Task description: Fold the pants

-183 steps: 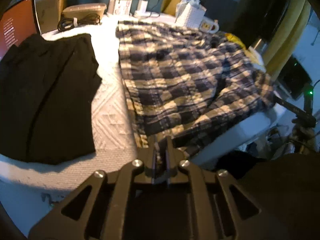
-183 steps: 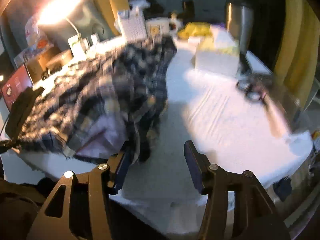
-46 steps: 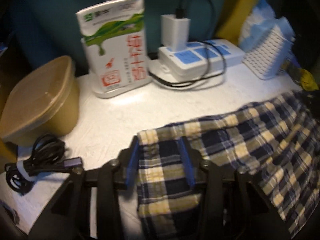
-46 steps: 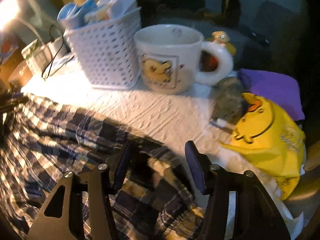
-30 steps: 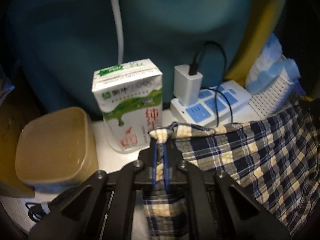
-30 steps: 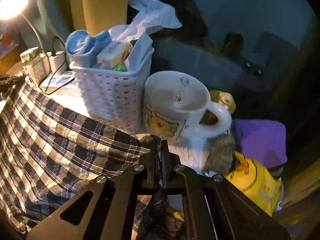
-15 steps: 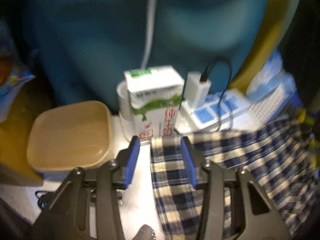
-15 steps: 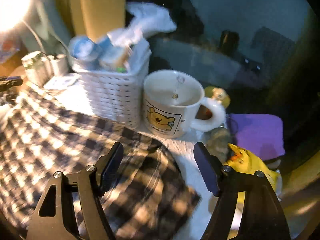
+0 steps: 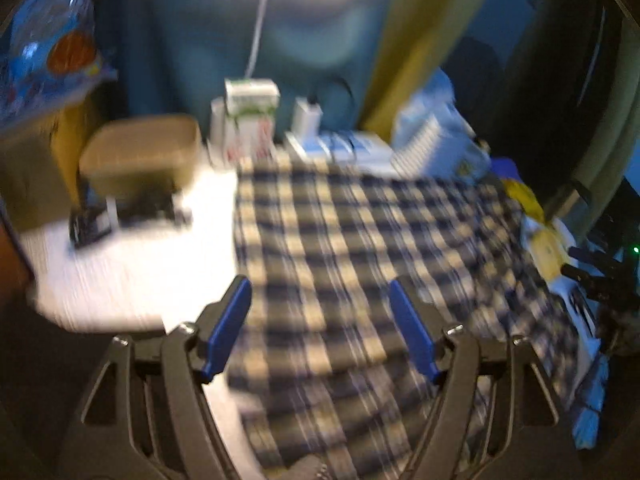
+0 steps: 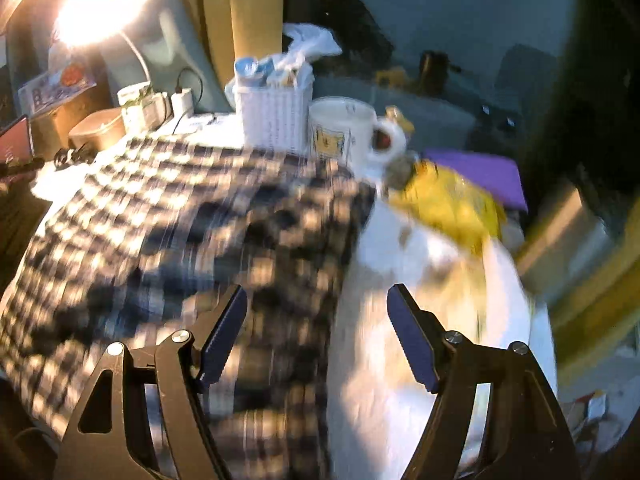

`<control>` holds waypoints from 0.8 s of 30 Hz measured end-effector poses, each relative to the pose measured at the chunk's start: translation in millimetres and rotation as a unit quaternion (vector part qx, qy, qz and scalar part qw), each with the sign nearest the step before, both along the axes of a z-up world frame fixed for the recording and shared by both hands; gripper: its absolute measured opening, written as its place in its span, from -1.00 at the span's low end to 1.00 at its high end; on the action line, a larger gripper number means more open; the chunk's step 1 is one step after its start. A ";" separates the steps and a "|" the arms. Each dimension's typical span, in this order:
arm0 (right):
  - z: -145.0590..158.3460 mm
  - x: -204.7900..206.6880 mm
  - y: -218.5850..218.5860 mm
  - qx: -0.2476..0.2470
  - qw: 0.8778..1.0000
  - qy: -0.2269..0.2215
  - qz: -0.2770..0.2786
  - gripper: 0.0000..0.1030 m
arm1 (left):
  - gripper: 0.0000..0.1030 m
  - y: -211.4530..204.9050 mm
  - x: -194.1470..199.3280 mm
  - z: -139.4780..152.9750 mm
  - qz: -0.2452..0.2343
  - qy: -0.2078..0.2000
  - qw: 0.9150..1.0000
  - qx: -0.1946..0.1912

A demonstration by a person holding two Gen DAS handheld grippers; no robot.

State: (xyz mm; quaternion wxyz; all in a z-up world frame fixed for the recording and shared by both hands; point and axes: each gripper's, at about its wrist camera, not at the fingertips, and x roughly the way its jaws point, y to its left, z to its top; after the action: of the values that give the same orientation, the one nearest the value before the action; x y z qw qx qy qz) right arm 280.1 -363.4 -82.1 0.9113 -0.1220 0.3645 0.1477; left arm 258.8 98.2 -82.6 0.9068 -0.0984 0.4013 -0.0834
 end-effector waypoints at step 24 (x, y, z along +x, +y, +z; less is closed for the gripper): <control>-49.3 -97.7 -63.2 0.031 0.993 0.039 -0.107 -0.98 | 0.41 -39.1 -27.1 -77.7 -0.017 0.062 0.994 0.090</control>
State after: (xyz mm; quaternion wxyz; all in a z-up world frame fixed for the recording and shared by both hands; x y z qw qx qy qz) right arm 182.4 -426.6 -131.4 0.9100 -0.0486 0.4065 0.0654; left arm 231.7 59.2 -160.2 0.8836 -0.0142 0.4646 -0.0556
